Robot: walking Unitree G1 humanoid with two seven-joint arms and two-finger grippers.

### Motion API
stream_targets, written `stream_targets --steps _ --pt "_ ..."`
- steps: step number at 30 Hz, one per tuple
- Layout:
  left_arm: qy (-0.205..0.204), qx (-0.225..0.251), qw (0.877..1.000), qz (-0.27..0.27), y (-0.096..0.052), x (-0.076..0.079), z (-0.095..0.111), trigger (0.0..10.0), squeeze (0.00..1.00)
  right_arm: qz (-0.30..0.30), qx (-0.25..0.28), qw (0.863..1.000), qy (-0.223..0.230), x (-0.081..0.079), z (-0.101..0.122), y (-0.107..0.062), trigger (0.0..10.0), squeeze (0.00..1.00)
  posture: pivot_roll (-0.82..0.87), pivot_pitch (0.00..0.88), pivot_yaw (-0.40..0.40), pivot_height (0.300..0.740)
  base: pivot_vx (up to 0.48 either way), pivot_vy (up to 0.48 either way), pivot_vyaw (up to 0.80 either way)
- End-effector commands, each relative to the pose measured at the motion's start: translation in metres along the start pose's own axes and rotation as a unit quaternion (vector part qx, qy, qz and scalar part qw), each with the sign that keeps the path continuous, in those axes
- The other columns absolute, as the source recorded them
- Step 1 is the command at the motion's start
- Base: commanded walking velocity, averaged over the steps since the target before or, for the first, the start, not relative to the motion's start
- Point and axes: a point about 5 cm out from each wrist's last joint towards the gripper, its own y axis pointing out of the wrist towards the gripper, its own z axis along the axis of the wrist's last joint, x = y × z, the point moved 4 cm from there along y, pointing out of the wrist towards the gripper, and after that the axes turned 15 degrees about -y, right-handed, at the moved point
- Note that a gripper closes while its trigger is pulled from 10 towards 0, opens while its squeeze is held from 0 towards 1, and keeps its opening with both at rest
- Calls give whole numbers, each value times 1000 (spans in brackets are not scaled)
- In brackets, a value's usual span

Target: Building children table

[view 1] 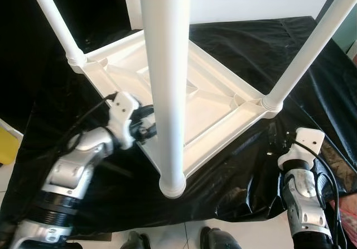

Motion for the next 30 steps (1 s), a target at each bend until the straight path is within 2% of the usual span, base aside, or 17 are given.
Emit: stream_targets --steps 1,7,9,11,13,14,15,16,17,20,22,23,25,28,30 --pt "7 -61 991 -120 -9 19 -18 10000 0 7 -14 1000 -4 -5 -5 1 10000 0 -116 178 50 740 0 0 0" --pt "9 -82 987 -140 -16 25 -25 10000 0 17 -28 999 -11 -13 -6 8 10000 0 -115 176 53 740 0 0 0" --pt "-15 -44 986 -159 -15 39 -12 10000 0 46 -34 998 -20 -27 -5 18 10000 0 -104 171 46 740 0 0 0" --pt "-15 -44 986 -159 -15 39 -12 10000 0 46 -34 998 -20 -27 -5 18 10000 0 -104 171 46 740 0 0 0" --pt "-54 19 982 -179 -6 59 10 10000 0 72 -29 997 -21 -38 -1 26 10000 0 -92 169 37 740 0 0 0" --pt "-54 19 982 -179 -6 59 10 10000 0 72 -29 997 -21 -38 -1 26 10000 0 -92 169 37 740 0 0 0" --pt "-72 42 978 -192 -1 71 19 10000 0 85 -26 996 -21 -44 1 31 10000 0 -85 168 33 740 0 0 0" --pt "-72 42 978 -192 -1 71 19 10000 0 85 -26 996 -21 -44 1 31 10000 0 -85 168 33 740 0 0 0" --pt "-86 56 974 -204 2 81 23 10000 0 94 -22 995 -20 -49 3 35 10000 0 -83 167 31 740 0 0 0" --pt "-98 65 970 -214 5 89 25 10000 0 101 -22 994 -18 -52 4 38 10000 0 -80 166 32 740 0 0 0" --pt "-109 75 965 -228 11 107 27 10000 0 108 -20 994 -17 -57 7 46 10000 0 -73 162 29 740 0 0 0" --pt "-109 75 965 -228 11 107 27 10000 0 108 -20 994 -17 -57 7 46 10000 0 -73 162 29 740 0 0 0" --pt "-120 94 960 -235 16 120 32 10000 0 109 -20 994 -10 -60 11 55 10000 0 -67 160 28 740 0 0 0" --pt "-125 100 958 -237 17 124 35 10000 0 111 -20 994 -9 -61 13 59 10000 0 -65 158 29 740 0 0 0" --pt "-135 113 955 -239 22 134 41 10000 0 107 -21 994 -10 -62 14 65 10000 0 -54 149 32 740 0 0 0"
